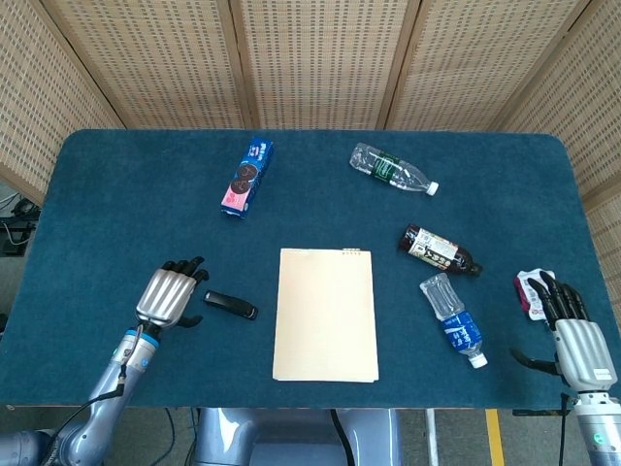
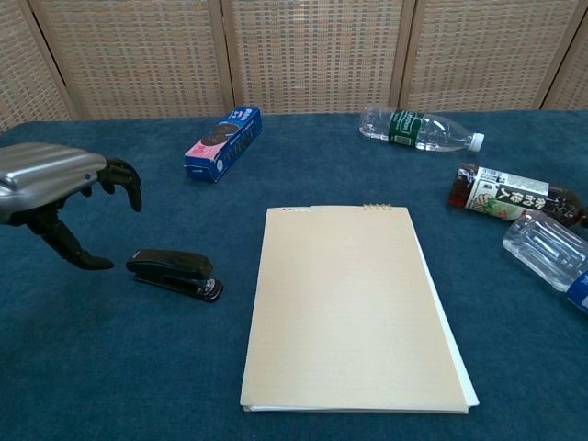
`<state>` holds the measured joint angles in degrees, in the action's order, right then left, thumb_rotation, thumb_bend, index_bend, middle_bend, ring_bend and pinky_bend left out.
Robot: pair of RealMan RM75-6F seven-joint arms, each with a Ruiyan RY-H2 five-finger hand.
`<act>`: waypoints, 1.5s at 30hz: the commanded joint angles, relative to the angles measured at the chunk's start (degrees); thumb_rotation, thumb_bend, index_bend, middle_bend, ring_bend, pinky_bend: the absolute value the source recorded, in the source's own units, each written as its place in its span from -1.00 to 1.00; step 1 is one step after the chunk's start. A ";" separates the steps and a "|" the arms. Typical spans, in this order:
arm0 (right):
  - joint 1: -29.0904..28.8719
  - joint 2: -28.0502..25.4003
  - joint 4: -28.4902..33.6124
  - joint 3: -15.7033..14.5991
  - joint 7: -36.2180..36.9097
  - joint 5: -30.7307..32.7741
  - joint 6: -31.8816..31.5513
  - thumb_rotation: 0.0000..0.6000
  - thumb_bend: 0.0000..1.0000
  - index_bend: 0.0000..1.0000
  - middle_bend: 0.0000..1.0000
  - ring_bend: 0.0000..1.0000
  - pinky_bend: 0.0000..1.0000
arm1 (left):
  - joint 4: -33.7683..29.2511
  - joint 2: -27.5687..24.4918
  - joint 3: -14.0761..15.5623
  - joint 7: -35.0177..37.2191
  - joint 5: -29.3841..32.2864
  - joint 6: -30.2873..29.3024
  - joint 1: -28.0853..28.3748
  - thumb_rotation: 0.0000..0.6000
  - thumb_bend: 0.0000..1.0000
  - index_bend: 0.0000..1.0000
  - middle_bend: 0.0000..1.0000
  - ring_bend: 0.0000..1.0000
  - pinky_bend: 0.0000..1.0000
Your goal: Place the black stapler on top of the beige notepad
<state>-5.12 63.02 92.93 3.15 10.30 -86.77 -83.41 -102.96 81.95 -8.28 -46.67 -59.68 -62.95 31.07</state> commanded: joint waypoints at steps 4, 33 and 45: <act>0.11 -0.27 0.03 -0.06 0.63 -0.09 -0.04 1.00 -0.70 -0.91 -1.00 -1.00 -1.00 | 1.57 4.43 0.80 -5.09 3.98 -0.40 3.32 1.00 -0.50 -0.30 -0.62 -0.52 -0.44; 0.49 -1.29 -0.32 0.18 4.56 -0.22 -0.68 1.00 -0.70 -0.90 -1.00 -1.00 -1.00 | 8.83 14.55 4.06 -10.20 9.61 -3.37 9.93 1.00 -0.17 0.10 -0.27 -0.24 -0.19; 0.63 -1.47 -0.35 0.25 5.57 -0.62 -1.21 1.00 -0.70 -0.90 -1.00 -1.00 -1.00 | 12.79 15.27 5.32 -3.15 -4.12 -5.80 9.95 1.00 0.23 0.57 0.14 0.12 0.09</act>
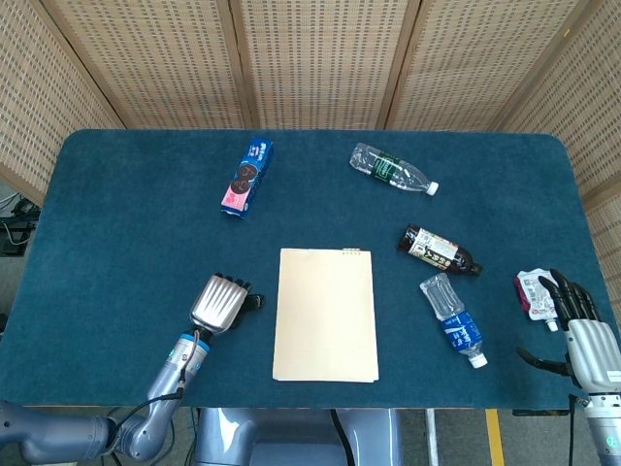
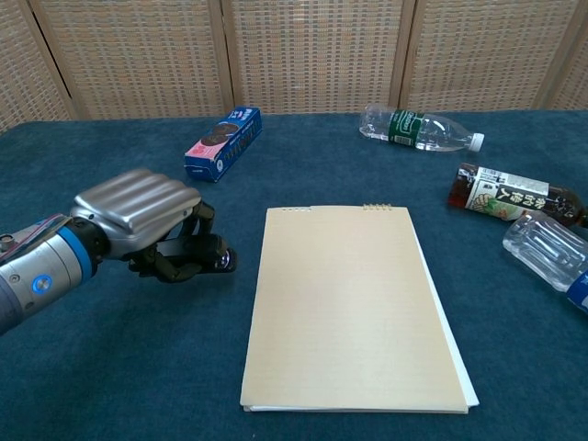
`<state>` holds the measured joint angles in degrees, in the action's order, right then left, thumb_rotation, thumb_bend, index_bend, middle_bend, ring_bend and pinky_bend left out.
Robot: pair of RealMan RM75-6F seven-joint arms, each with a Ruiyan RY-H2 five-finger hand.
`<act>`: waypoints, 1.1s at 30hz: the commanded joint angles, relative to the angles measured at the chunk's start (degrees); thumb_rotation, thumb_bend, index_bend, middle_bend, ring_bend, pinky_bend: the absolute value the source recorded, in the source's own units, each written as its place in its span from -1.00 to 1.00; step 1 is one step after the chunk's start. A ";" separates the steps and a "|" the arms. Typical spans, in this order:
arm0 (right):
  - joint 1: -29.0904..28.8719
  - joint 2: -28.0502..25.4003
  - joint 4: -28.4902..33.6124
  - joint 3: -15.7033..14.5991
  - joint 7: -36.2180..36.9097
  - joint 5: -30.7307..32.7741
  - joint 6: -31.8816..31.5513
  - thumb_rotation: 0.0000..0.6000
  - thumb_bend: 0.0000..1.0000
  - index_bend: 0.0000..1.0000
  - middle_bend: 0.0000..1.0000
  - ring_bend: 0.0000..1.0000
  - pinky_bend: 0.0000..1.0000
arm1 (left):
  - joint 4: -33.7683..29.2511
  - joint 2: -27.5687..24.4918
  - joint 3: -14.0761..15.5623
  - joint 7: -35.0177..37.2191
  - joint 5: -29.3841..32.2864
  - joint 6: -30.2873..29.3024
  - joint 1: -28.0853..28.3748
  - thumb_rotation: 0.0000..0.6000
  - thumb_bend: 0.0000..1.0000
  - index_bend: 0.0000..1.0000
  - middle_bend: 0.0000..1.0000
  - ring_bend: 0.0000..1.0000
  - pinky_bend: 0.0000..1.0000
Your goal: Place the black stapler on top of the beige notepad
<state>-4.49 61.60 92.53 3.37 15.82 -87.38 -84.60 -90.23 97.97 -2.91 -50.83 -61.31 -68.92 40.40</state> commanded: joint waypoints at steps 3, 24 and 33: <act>0.04 -0.11 0.05 0.01 0.12 0.07 0.00 1.00 -0.70 -0.90 -1.00 -1.00 -1.00 | -0.60 -1.82 -0.43 1.16 -4.69 1.41 1.87 1.00 0.23 0.57 0.14 0.12 0.09; 0.08 -1.22 -1.38 0.89 5.53 1.98 0.91 1.00 -0.70 -0.90 -1.00 -1.00 -1.00 | 6.77 8.14 -3.10 2.76 -11.65 12.14 11.14 1.00 0.18 0.56 0.14 0.12 0.07; 0.30 -1.73 -1.81 1.13 7.64 2.05 0.68 1.00 -0.70 -0.90 -1.00 -1.00 -1.00 | 8.90 11.41 -2.83 -0.19 -11.19 12.32 11.88 1.00 -0.03 0.43 0.01 0.04 -0.01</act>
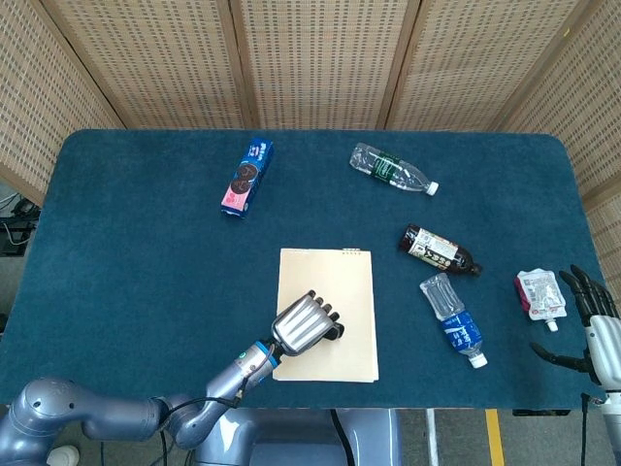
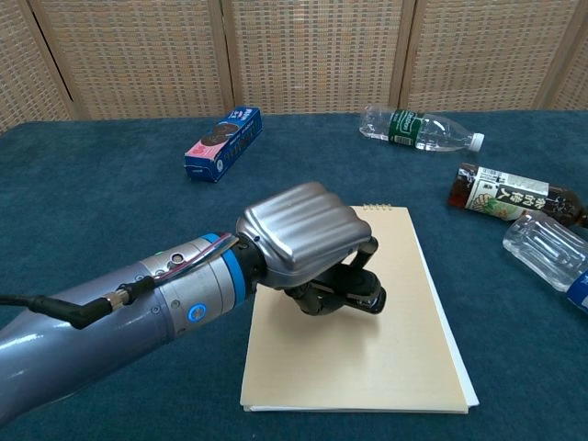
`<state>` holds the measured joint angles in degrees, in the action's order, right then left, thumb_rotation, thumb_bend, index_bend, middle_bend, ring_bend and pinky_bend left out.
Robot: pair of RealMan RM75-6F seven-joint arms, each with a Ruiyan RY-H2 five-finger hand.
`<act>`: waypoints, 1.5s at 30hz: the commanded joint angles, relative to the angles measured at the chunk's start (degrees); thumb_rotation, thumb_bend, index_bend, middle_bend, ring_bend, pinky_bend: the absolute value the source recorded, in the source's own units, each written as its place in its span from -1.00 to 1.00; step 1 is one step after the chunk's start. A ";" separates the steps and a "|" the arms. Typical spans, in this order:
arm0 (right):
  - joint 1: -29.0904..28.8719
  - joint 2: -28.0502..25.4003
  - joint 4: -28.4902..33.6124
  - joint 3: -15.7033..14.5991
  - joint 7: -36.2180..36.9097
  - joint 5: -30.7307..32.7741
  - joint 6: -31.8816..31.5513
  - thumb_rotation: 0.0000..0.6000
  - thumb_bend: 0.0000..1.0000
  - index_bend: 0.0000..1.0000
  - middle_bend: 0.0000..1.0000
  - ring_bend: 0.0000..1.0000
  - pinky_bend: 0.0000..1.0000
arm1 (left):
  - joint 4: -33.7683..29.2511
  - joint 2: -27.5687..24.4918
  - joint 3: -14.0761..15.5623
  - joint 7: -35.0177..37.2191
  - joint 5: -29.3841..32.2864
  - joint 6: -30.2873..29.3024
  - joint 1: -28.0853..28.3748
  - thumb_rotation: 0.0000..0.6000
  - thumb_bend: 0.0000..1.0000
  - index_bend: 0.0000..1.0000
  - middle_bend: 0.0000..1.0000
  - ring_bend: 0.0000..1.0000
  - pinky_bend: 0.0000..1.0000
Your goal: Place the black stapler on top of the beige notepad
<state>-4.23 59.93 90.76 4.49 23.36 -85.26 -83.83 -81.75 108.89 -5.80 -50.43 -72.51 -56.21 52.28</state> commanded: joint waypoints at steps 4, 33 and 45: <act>0.09 -0.08 -0.10 0.06 0.41 -0.16 -0.20 1.00 -0.70 -0.90 -1.00 -1.00 -1.00 | 1.01 1.41 0.14 -1.10 -0.34 -1.24 -0.22 1.00 -0.10 0.31 -0.12 -0.08 -0.06; 0.26 -0.37 0.10 0.19 1.03 -0.54 -0.60 1.00 -0.70 -0.90 -1.00 -1.00 -1.00 | -0.01 2.36 -0.72 -5.45 -1.51 -6.09 -2.07 1.00 -0.46 -0.74 -1.00 -1.00 -0.97; 0.20 0.34 0.37 0.06 -1.95 -0.47 -0.47 1.00 -0.70 -0.90 -1.00 -1.00 -1.00 | -14.61 -13.61 2.40 -1.18 -6.58 -22.07 -13.52 1.00 -0.55 -0.92 -1.00 -1.00 -1.00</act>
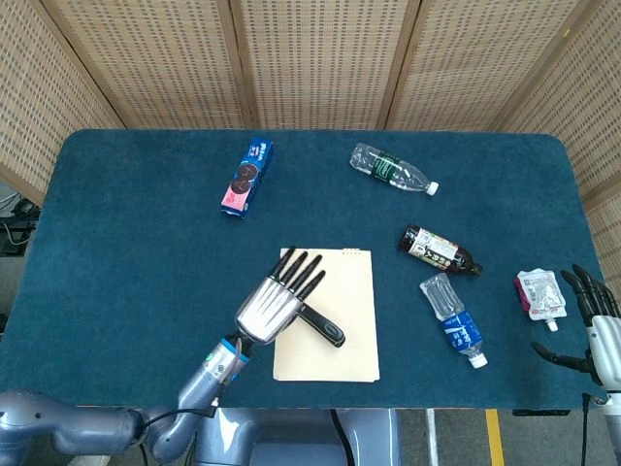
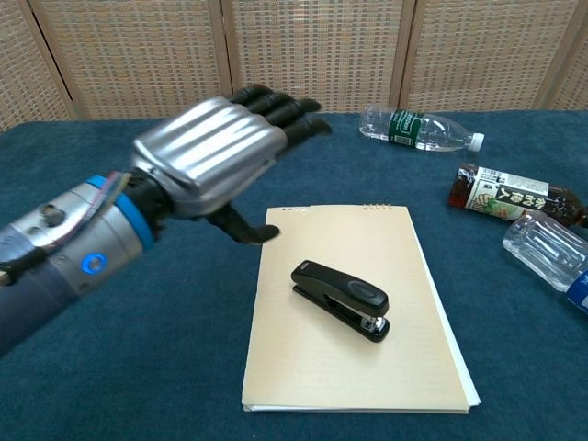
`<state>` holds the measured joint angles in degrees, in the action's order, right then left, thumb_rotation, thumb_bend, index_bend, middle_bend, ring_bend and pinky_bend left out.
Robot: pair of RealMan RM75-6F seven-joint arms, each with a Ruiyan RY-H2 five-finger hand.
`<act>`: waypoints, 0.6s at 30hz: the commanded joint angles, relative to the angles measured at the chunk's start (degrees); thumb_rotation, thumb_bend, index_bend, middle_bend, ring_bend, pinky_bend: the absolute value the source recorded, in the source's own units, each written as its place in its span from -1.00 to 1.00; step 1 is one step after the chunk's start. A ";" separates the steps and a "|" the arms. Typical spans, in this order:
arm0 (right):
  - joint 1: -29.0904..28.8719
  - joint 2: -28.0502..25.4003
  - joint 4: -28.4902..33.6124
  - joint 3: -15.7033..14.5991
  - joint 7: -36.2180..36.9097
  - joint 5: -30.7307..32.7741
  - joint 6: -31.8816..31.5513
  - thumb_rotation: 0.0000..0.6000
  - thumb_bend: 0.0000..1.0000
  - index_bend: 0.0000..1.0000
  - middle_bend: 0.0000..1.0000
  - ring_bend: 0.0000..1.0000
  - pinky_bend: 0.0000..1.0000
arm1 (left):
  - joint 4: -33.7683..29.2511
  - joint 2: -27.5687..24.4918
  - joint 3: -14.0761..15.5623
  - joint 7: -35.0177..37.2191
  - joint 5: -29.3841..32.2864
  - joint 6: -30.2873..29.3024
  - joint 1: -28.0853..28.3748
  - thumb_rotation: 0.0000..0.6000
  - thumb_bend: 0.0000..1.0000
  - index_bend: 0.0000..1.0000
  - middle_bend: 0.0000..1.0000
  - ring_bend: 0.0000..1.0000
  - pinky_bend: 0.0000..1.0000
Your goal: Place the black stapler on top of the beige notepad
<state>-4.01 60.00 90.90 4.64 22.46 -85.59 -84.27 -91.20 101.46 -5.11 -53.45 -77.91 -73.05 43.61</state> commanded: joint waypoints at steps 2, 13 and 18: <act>-0.02 0.40 0.42 -0.12 -1.78 -0.15 -0.10 1.00 -0.70 -0.90 -1.00 -1.00 -1.00 | -7.46 -8.99 2.23 2.26 -0.45 -6.69 -6.78 1.00 -0.65 -0.99 -1.00 -1.00 -1.00; -0.27 2.10 0.46 -0.55 -7.16 -0.81 -0.15 1.00 -0.70 -0.91 -1.00 -1.00 -1.00 | -15.93 -24.87 7.10 12.07 4.99 -14.52 -19.66 1.00 -0.95 -1.00 -1.00 -1.00 -1.00; -0.35 2.49 0.52 -0.58 -8.45 -0.95 -0.23 1.00 -0.70 -0.91 -1.00 -1.00 -1.00 | -17.24 -28.51 9.42 15.41 5.10 -15.53 -23.39 1.00 -1.00 -1.00 -1.00 -1.00 -1.00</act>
<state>-4.32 62.44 91.42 4.07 14.09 -86.52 -84.49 -107.54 74.10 3.20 -39.25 -72.98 -88.02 21.33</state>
